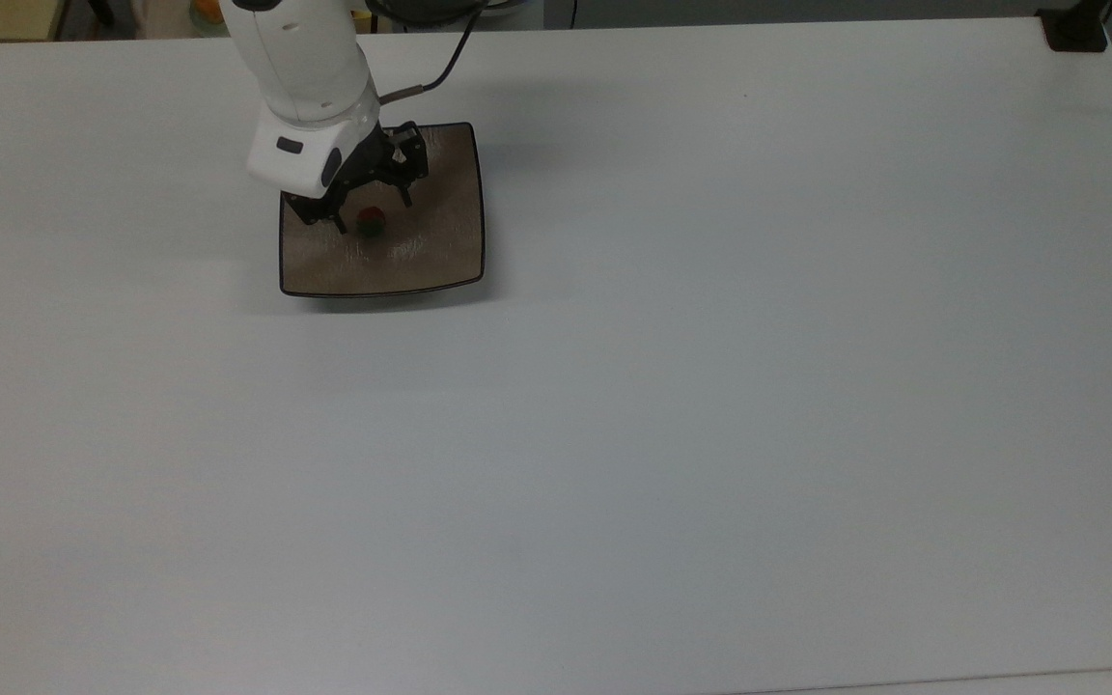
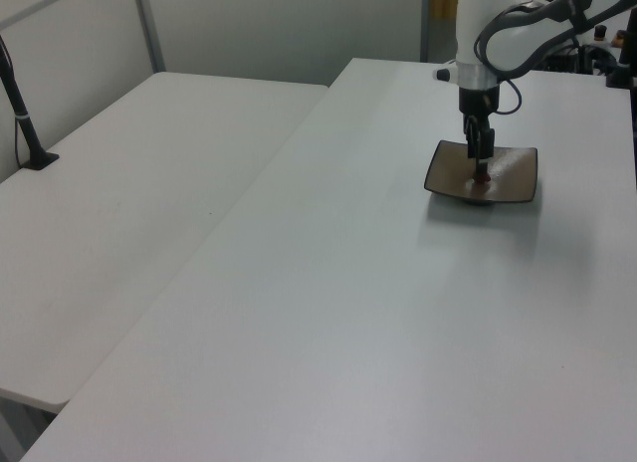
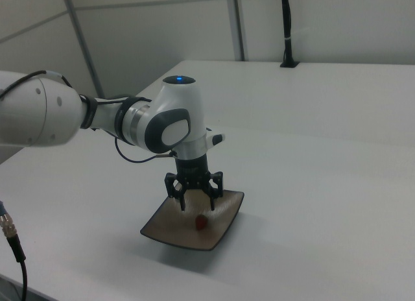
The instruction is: Strawberries on a ceramic plate
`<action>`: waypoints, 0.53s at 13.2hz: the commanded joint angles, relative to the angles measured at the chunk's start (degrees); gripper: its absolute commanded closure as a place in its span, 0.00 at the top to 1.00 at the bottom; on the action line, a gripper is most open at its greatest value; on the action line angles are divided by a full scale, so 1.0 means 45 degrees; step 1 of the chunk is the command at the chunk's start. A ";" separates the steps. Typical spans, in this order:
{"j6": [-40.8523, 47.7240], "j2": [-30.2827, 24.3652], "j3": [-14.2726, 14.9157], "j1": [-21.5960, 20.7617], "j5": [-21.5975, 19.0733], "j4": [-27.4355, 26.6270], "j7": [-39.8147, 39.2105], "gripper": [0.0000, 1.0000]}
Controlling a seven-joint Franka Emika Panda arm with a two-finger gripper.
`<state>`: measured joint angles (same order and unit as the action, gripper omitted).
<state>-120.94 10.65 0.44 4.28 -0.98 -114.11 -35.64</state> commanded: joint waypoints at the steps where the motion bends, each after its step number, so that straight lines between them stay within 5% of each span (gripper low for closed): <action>1: -0.0116 -0.0920 0.0233 -0.0209 -0.0035 0.0335 0.1581 1.00; 7: 0.2966 -0.2561 0.1073 -0.1401 -0.0055 0.2564 0.5066 1.00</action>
<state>-114.39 1.91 2.68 0.97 -0.98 -105.46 -17.87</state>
